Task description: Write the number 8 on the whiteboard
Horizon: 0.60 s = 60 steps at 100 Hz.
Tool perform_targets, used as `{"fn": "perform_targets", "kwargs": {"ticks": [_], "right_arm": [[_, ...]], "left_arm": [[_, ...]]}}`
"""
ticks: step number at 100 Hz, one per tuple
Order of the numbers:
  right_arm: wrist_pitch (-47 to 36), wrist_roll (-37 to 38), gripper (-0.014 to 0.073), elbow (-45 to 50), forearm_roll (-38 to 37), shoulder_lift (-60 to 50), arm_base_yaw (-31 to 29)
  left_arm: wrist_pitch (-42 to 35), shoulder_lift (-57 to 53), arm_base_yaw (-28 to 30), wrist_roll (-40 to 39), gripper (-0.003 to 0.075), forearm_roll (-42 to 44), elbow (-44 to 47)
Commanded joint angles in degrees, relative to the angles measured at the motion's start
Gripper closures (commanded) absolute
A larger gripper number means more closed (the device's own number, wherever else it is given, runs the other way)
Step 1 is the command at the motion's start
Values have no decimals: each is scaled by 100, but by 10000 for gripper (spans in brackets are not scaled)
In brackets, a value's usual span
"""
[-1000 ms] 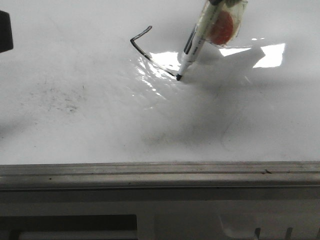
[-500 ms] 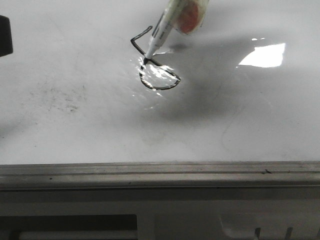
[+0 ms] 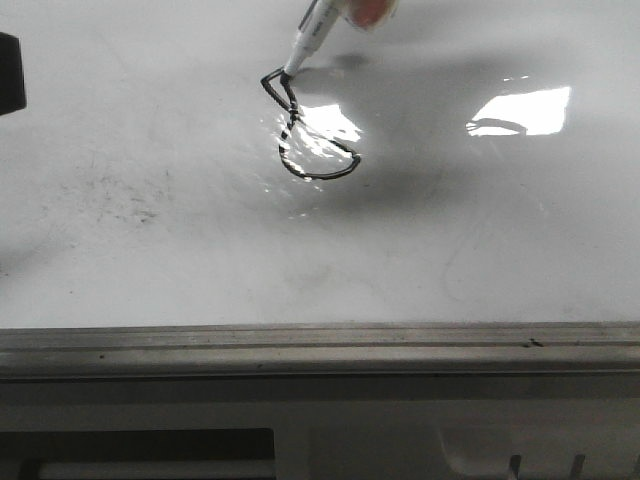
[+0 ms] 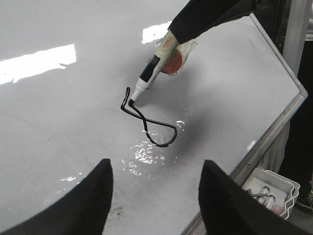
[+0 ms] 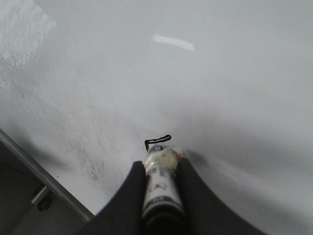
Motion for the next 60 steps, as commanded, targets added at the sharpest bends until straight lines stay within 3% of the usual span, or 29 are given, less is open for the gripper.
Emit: {"fn": "perform_targets", "kwargs": {"ticks": [1, 16, 31, 60], "right_arm": [[-448, -195, 657, -170, -461, -259, 13], [-6, -210, 657, -170, -461, -700, 454], [729, -210, 657, -82, -461, -730, 1023], [715, -210, 657, 206, -461, -314, 1637]], "left_arm": [[-385, -17, -12, -57, 349, 25, -171], [-395, 65, -127, -57, 349, 856, -171], [-539, 501, -339, -59, 350, 869, -253], [-1238, 1618, -416, -59, 352, 880, -798]]}}
